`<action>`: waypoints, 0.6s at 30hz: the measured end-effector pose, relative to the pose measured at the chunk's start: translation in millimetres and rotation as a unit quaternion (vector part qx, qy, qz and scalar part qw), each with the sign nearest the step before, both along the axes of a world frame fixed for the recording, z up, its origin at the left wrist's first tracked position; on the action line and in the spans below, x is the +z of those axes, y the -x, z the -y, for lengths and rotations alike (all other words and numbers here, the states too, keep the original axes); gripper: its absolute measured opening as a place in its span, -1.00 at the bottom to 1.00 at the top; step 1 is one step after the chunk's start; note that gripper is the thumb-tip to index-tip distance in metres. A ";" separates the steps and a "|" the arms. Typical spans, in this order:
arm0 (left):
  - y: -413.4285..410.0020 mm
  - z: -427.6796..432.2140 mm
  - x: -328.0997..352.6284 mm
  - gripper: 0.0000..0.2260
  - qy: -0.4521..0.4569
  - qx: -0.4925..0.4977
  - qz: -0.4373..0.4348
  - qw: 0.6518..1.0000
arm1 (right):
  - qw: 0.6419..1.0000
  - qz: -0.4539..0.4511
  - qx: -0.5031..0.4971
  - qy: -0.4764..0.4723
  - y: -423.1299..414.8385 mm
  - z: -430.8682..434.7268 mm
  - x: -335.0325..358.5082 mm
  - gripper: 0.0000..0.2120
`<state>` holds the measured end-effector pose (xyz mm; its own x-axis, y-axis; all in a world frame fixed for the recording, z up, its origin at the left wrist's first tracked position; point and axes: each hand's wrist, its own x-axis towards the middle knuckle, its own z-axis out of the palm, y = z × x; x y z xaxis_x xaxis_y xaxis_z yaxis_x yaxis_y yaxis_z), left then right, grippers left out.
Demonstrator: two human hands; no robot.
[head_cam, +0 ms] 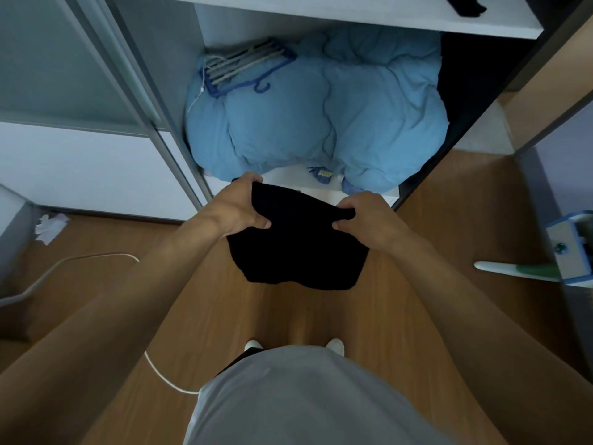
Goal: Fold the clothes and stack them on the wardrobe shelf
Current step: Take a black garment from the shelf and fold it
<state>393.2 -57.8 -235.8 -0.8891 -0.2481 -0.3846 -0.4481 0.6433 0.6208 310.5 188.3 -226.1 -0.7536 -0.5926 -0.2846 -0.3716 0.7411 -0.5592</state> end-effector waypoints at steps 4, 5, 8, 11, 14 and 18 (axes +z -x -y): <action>-2.6 10.7 1.4 -0.26 0.042 -0.036 0.030 0.998 | 0.999 -0.046 0.008 -0.006 3.9 3.3 4.3 -0.72; -3.3 12.8 1.7 -0.33 0.044 -0.040 0.026 0.998 | 0.998 -0.060 0.016 -0.006 4.1 4.4 6.3 -0.72; -2.8 18.2 3.0 -0.61 0.053 -0.042 0.007 0.998 | 0.995 -0.096 0.015 0.009 8.0 7.3 11.6 -0.68; 2.8 23.8 -0.5 -0.87 0.078 -0.022 -0.045 0.996 | 0.993 -0.107 -0.015 0.051 8.9 12.0 21.4 -0.67; 11.0 31.3 -2.6 -0.71 0.053 -0.002 -0.084 0.995 | 0.989 -0.046 -0.051 0.135 6.7 15.3 32.8 -0.69; 9.1 37.2 -2.5 -0.73 -0.199 0.082 -0.086 0.973 | 0.952 0.144 -0.142 0.229 5.8 9.2 48.8 -0.82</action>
